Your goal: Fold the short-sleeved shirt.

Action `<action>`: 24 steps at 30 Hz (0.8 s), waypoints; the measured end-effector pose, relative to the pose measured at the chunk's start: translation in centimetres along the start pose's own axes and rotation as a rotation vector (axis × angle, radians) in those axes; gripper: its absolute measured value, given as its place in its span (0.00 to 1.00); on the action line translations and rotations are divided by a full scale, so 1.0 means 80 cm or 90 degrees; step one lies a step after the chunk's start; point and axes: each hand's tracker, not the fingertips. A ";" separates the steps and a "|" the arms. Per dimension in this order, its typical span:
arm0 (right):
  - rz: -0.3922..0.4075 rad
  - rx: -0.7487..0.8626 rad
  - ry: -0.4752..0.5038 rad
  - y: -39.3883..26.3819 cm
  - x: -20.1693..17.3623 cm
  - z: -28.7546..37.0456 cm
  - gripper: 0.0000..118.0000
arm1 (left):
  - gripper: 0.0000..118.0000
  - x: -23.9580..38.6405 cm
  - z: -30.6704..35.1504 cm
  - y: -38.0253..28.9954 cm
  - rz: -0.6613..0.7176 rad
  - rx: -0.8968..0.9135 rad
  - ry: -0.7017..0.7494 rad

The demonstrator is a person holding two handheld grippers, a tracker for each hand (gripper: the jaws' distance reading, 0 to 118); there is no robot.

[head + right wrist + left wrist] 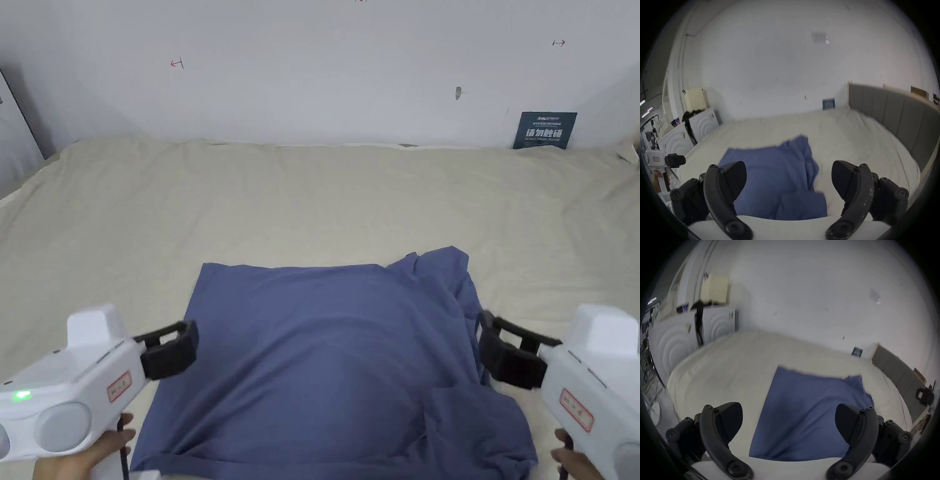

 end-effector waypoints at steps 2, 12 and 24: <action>0.022 0.040 -0.008 0.011 -0.013 0.007 0.92 | 0.98 0.020 0.006 0.016 -0.019 0.061 0.009; 0.083 0.097 -0.045 0.013 -0.049 0.023 0.44 | 0.60 0.057 0.006 0.025 -0.033 0.170 -0.015; 0.093 0.097 -0.035 0.006 -0.052 0.023 0.01 | 0.00 0.022 0.000 -0.005 -0.043 0.031 -0.033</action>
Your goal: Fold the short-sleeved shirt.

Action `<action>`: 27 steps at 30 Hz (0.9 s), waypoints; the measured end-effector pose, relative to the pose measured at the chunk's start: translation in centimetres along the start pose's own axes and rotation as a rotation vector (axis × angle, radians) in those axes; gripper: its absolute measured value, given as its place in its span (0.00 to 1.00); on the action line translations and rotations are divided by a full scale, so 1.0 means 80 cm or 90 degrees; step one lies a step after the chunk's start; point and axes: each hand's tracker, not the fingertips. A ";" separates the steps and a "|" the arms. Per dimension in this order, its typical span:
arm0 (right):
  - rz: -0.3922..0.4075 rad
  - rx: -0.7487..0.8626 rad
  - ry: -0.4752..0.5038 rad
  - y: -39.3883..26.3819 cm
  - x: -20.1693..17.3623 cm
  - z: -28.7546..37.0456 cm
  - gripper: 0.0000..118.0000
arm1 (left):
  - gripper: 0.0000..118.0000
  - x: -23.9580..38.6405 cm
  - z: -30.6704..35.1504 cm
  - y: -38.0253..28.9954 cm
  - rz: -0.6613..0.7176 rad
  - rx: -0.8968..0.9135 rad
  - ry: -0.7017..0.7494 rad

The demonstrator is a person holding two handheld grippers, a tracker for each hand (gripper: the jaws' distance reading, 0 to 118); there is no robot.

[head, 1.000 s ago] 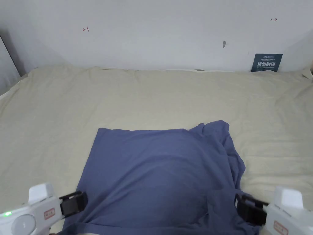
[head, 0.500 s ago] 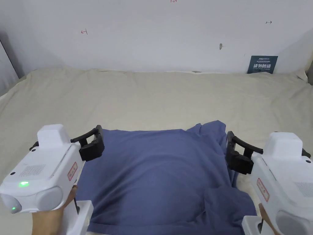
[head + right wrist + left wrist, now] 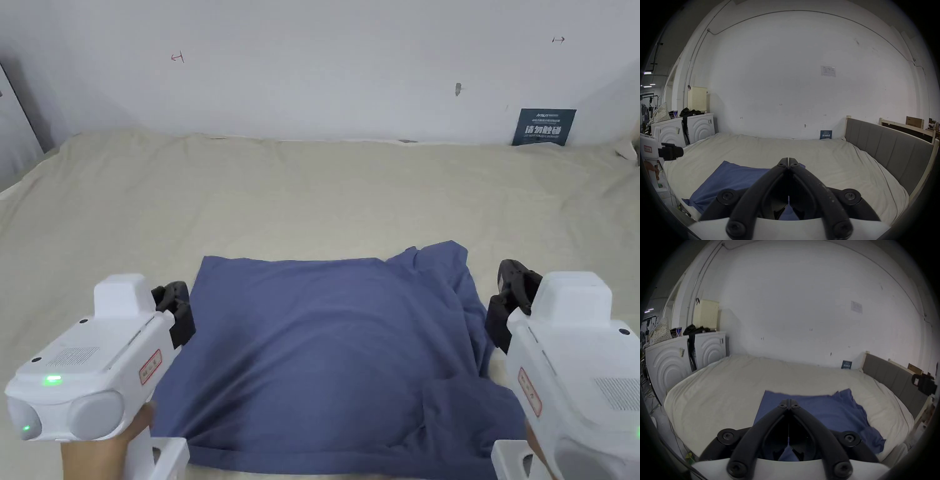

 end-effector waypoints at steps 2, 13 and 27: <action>0.005 -0.003 0.000 -0.002 -0.004 -0.002 0.01 | 0.00 -0.016 0.002 -0.016 0.001 -0.037 0.007; -0.006 -0.050 0.005 -0.024 -0.008 -0.018 0.01 | 0.98 -0.096 0.015 -0.129 0.019 -0.280 0.055; -0.019 -0.115 -0.011 -0.053 0.004 -0.022 0.01 | 0.29 -0.099 -0.023 -0.221 0.205 -0.382 -0.017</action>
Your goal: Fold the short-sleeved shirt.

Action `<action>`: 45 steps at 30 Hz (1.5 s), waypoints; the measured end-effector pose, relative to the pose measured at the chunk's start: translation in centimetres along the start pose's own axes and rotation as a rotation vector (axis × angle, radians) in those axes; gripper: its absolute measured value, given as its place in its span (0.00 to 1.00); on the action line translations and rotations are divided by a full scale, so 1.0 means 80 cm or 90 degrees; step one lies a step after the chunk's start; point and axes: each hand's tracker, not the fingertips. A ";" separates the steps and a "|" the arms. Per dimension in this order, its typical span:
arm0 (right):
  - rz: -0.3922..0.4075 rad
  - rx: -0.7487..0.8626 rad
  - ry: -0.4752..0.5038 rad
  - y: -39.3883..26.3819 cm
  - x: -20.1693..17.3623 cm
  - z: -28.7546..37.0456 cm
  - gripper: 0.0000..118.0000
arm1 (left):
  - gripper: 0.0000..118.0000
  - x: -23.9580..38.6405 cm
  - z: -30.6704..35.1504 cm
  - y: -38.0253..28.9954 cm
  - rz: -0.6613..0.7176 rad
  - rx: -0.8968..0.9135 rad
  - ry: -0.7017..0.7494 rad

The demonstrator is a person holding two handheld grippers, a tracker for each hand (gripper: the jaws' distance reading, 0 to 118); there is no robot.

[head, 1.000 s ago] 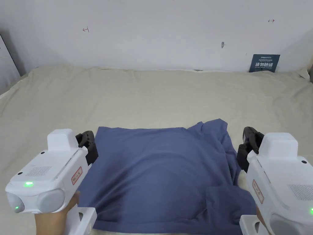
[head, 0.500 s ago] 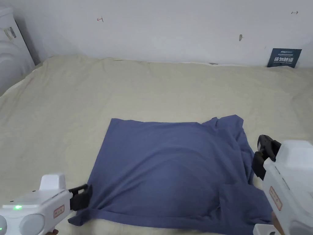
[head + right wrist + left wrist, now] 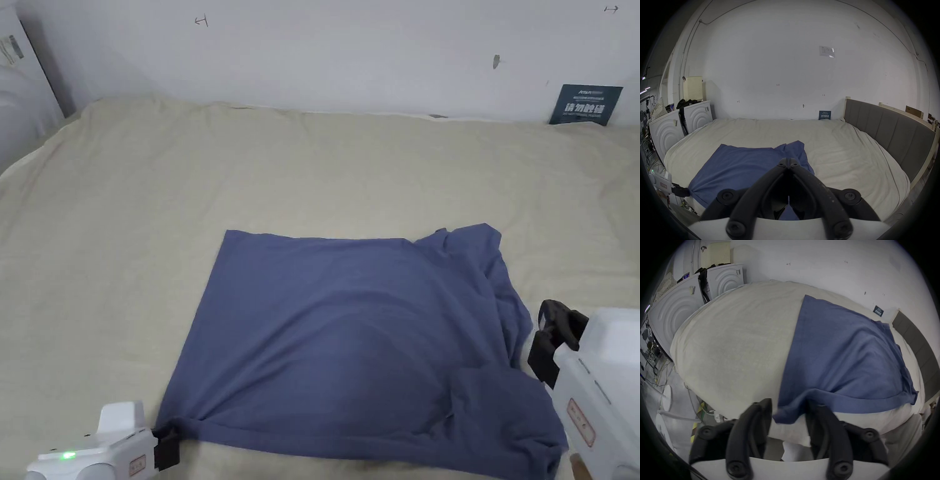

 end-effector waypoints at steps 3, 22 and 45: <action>-0.007 -0.016 -0.008 -0.010 0.010 0.001 0.01 | 0.04 0.013 -0.001 0.002 -0.020 0.018 -0.004; -0.109 -0.398 -0.022 -0.202 0.061 -0.062 0.60 | 0.03 0.024 0.025 0.026 -0.156 0.082 0.098; -0.083 -0.265 0.006 -0.053 0.054 -0.182 0.09 | 0.03 0.005 0.006 0.186 -0.109 0.189 0.097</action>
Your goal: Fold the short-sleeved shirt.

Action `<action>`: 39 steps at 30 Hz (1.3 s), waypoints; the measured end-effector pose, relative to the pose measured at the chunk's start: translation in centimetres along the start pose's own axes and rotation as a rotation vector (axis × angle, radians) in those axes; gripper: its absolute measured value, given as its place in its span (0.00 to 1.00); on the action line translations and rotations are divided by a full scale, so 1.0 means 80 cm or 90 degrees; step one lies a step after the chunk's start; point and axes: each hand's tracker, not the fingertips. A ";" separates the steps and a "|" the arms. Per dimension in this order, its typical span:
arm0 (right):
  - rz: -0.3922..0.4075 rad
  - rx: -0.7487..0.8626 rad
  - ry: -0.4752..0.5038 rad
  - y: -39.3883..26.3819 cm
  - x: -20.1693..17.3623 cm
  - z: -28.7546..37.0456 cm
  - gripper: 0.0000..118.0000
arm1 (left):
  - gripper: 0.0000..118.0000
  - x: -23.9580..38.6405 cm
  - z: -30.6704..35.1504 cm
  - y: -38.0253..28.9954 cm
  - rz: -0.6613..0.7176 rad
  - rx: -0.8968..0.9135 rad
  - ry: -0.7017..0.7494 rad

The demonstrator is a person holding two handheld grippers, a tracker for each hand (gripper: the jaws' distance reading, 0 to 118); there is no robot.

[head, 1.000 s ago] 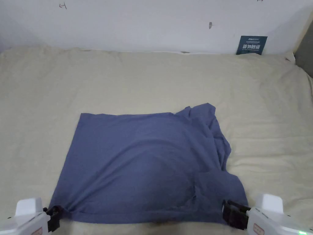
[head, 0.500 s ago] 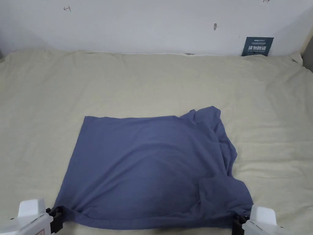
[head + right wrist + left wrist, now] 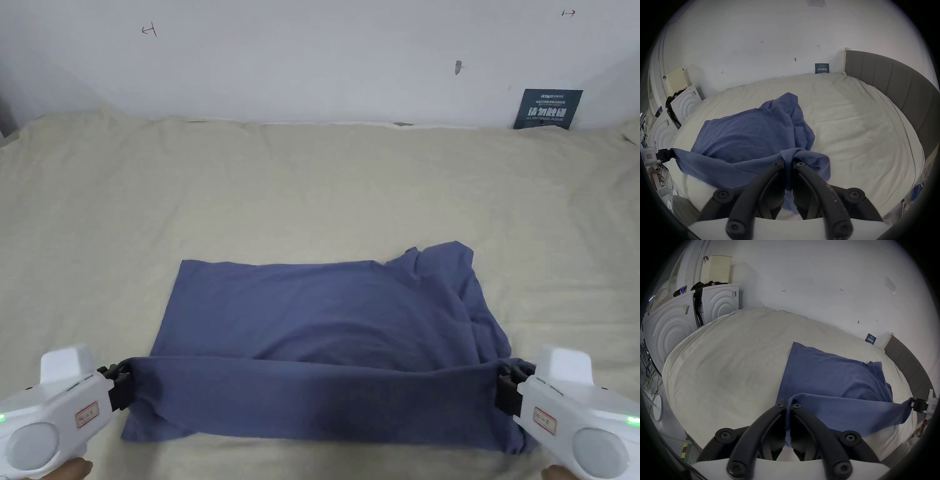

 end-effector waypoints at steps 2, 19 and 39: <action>-0.006 -0.025 -0.006 0.012 0.001 -0.032 0.09 | 0.03 -0.003 -0.029 0.013 -0.008 -0.019 0.009; -0.020 -0.126 -0.046 0.025 0.008 -0.125 0.69 | 0.92 -0.001 -0.129 0.041 -0.023 -0.160 0.027; 0.127 0.386 -0.023 0.032 -0.069 0.200 0.56 | 0.65 0.168 0.127 0.063 -0.100 0.330 -0.030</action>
